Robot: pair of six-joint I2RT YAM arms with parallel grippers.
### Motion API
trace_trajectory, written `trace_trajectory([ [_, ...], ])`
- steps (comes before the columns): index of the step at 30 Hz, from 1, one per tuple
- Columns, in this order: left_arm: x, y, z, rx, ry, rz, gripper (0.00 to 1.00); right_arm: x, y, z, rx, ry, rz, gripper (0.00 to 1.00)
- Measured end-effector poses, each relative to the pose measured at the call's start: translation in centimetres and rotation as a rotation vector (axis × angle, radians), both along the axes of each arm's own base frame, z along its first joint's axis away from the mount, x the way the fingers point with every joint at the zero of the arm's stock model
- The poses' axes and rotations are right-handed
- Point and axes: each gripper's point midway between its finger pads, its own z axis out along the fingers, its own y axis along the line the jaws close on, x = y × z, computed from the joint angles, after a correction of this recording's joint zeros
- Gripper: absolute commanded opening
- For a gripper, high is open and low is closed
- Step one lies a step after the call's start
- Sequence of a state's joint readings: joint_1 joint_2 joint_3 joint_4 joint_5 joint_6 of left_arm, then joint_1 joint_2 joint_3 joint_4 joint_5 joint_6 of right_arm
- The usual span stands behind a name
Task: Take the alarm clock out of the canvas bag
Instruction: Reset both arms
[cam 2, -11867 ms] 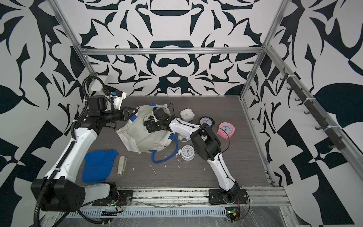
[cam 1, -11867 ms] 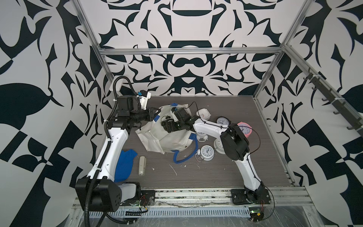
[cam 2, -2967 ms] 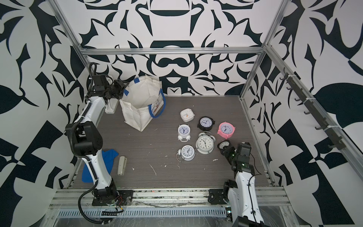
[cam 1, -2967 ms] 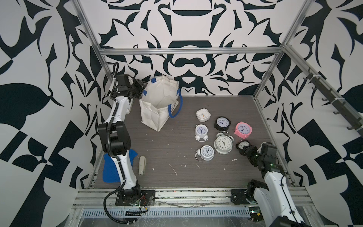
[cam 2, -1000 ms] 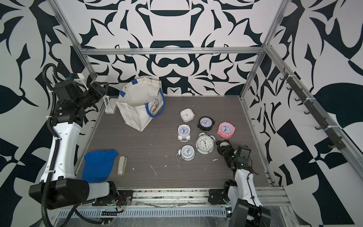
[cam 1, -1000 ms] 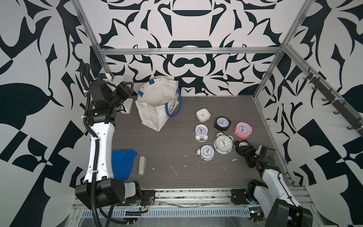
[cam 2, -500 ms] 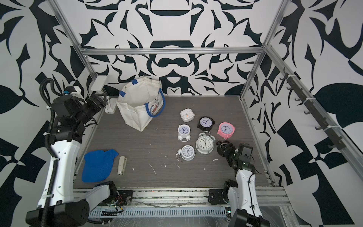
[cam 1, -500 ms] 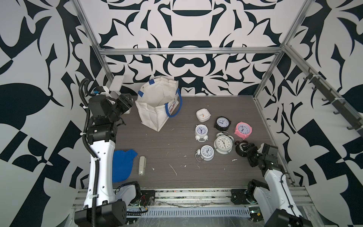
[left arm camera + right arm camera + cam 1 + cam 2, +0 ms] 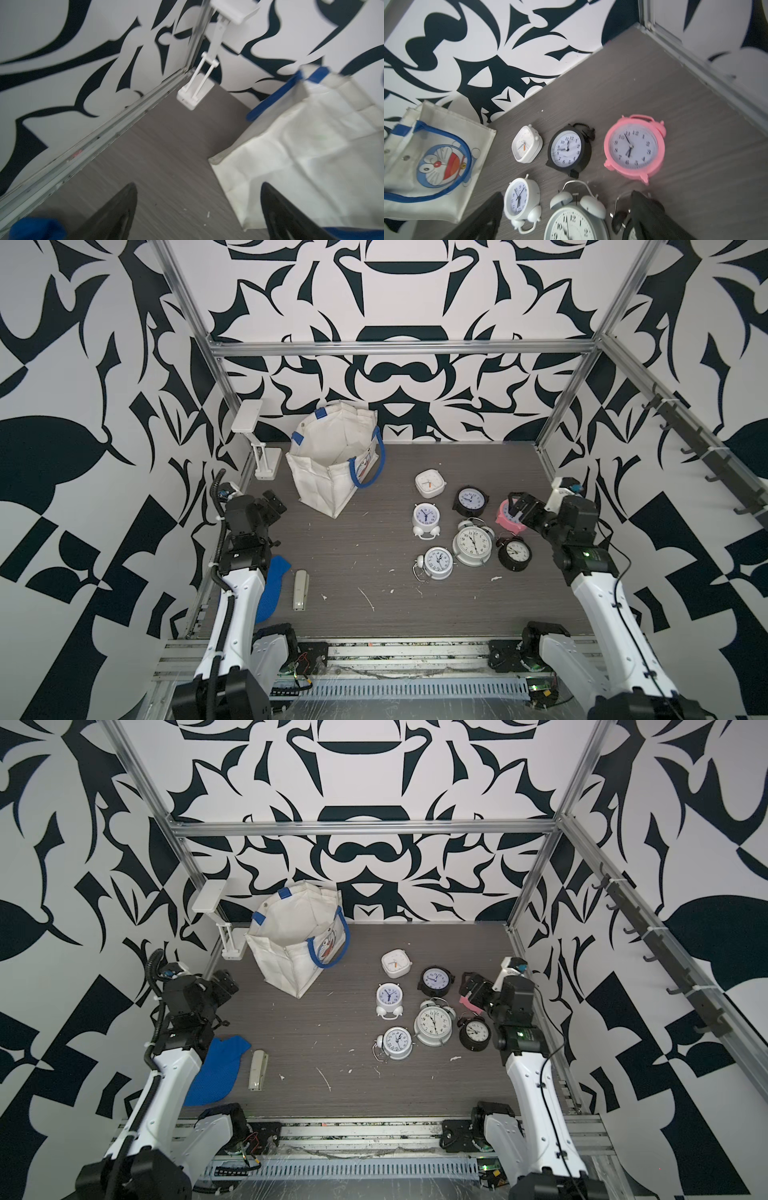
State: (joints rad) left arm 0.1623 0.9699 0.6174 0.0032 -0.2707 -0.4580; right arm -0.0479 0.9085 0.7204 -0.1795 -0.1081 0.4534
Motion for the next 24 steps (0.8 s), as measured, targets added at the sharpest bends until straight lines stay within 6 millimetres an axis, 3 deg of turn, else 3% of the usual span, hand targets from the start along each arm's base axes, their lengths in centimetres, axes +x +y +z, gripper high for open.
trace_trajectory([
  [4,-0.8,1.8,-4.5,0.095,0.076,0.094,0.98,2.5,0.5,-3.3,-0.156,0.013,0.027,0.99],
  [6,-1.1,2.4,-5.9,0.141,0.094,0.124,0.98,3.0,0.0,-6.5,-0.234,0.054,0.027,0.99],
  [9,-0.8,2.8,-6.9,0.177,0.094,0.133,0.99,3.0,-1.0,-10.5,-0.343,0.108,0.024,0.99],
  [12,0.3,2.8,-7.1,0.188,0.065,0.12,1.0,2.6,-1.7,-12.9,-0.414,0.095,0.014,0.99],
  [18,2.9,1.5,-9.0,0.181,0.028,0.023,0.99,3.0,-1.9,-15.1,-0.463,0.059,0.019,1.0],
  [22,2.2,-0.3,-13.0,0.178,0.069,-0.079,0.99,3.8,-1.3,-15.3,-0.455,-0.024,0.035,0.99],
  [24,2.2,-1.3,-13.9,0.18,0.077,-0.134,0.99,4.3,-0.9,-15.1,-0.447,-0.088,0.038,1.0],
])
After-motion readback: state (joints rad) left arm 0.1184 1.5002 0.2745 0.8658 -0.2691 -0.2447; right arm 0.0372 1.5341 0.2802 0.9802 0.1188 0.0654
